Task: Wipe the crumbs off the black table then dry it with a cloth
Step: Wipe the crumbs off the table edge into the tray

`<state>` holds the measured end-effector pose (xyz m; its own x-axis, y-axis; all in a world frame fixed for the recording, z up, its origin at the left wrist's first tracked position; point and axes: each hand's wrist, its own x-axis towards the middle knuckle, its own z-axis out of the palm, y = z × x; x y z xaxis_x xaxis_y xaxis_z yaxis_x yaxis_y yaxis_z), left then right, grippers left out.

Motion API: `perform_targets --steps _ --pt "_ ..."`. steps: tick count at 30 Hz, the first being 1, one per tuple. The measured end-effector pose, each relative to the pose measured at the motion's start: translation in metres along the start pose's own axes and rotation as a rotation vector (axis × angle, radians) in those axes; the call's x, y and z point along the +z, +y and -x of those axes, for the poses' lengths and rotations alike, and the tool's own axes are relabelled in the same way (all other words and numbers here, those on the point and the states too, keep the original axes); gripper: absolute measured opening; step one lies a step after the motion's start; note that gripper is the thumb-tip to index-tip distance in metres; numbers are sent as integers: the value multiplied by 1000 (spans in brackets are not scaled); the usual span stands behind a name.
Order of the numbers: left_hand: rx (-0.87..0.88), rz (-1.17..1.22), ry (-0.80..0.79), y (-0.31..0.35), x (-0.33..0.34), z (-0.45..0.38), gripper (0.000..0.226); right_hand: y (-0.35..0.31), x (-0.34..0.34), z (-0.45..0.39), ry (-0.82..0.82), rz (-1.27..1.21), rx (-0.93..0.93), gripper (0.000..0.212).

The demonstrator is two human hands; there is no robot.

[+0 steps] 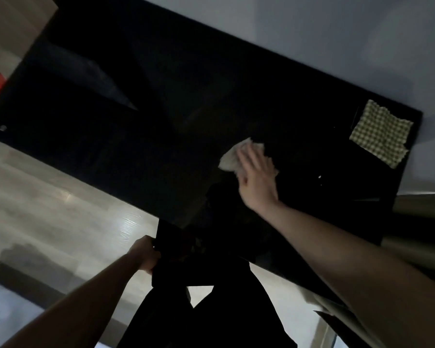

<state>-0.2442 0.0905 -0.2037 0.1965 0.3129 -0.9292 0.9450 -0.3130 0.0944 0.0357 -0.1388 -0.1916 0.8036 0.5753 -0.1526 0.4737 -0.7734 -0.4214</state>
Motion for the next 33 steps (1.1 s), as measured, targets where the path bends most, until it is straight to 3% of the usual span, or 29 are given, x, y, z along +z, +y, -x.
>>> perform_targets --steps 8,11,15,20,26,29,33 --pt "54 -65 -24 -1 -6 7 30 -99 59 145 -196 -299 -201 74" --pt "34 -50 -14 0 -10 9 26 -123 64 183 -308 -452 -150 66" --pt "53 -41 -36 -2 -9 5 40 -121 47 201 -259 -644 -12 61" --pt "57 -40 -64 -3 -3 -1 48 -68 0 158 39 -741 177 71" --pt "48 -49 -49 7 2 0 37 70 -76 72 393 -406 339 67" --pt "39 -72 -35 12 3 3 24 134 -95 50 334 -270 481 58" --pt "47 -86 -33 11 3 -1 32 164 -80 50 155 -98 505 64"
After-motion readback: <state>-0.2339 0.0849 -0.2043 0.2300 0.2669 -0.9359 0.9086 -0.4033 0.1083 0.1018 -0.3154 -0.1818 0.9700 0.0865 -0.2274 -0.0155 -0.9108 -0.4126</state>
